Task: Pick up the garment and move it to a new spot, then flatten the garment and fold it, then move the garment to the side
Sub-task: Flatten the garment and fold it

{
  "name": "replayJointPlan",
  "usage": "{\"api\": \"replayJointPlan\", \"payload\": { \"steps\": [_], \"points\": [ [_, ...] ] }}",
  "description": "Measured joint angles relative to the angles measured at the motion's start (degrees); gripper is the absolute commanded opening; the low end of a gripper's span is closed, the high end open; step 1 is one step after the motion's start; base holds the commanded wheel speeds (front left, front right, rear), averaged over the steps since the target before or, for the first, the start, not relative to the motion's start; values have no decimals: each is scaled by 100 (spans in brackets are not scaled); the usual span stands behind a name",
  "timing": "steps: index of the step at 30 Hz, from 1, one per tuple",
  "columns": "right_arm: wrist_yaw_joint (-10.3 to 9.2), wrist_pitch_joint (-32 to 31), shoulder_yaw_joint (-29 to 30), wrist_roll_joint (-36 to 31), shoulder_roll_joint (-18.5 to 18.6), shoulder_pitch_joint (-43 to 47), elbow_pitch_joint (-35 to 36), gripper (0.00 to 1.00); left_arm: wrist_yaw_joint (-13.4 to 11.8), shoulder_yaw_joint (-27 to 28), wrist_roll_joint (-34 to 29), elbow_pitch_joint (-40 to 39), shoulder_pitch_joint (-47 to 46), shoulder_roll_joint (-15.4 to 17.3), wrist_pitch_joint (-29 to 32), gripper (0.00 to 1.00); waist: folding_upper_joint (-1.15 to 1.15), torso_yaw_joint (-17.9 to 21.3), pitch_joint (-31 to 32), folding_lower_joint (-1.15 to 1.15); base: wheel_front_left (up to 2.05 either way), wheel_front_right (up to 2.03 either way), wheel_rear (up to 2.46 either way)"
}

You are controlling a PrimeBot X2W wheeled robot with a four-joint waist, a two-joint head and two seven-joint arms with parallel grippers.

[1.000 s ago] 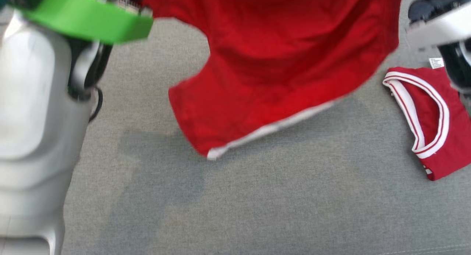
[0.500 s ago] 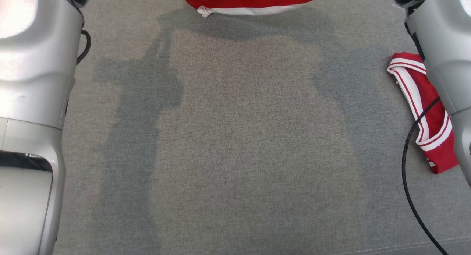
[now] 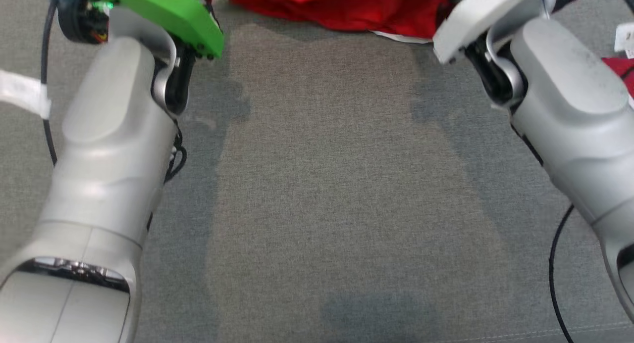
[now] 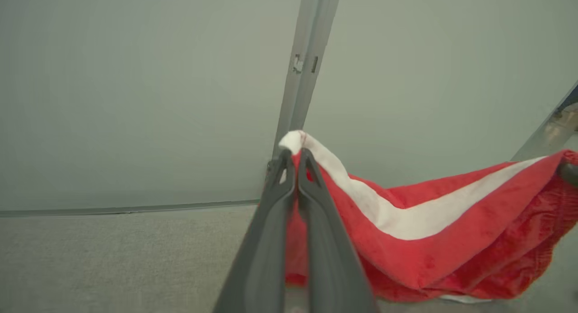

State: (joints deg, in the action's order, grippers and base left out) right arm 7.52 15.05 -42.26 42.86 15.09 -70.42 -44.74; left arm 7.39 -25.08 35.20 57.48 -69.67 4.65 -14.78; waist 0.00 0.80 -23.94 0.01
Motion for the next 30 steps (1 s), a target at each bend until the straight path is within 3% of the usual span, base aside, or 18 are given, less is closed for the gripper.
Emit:
{"api": "replayJointPlan", "payload": {
  "steps": [4, 8, 14, 20, 23, 30],
  "points": [
    [1, 0, -111, 353, 441, 1056, 972, 0, 0, 372, -145, -859, 1114, 122, -18, 0, 0, -69, -72, 0, 0, 0, 0],
    [1, 0, 193, 446, 806, 2242, 1789, 0, -87, 767, -545, -1807, 2352, 138, -18, 0, 0, -109, -17, 0, 0, 0, 0],
    [-1, 0, 821, 276, 776, 3878, 2483, 0, -192, 1155, -1081, -3062, 4029, 115, -19, 0, 0, -109, 249, 0, 0, 0, 0],
    [-2, 0, 985, 292, 756, 5153, 2765, 0, -267, 1218, -1314, -4143, 5624, 129, -19, 0, 0, -83, 636, -1, 0, 0, 0],
    [-2, -70, 916, 287, 879, 5556, 3034, 0, -424, 1193, -1322, -4680, 6387, 181, 77, 0, 0, -73, 843, -1, 0, 0, 0],
    [-3, -554, 1216, 10, 1263, 6618, 3850, 0, -905, 983, -1351, -6325, 7793, 360, 1123, 0, 0, -98, 1306, -1, 0, 0, 0]
  ]
}}
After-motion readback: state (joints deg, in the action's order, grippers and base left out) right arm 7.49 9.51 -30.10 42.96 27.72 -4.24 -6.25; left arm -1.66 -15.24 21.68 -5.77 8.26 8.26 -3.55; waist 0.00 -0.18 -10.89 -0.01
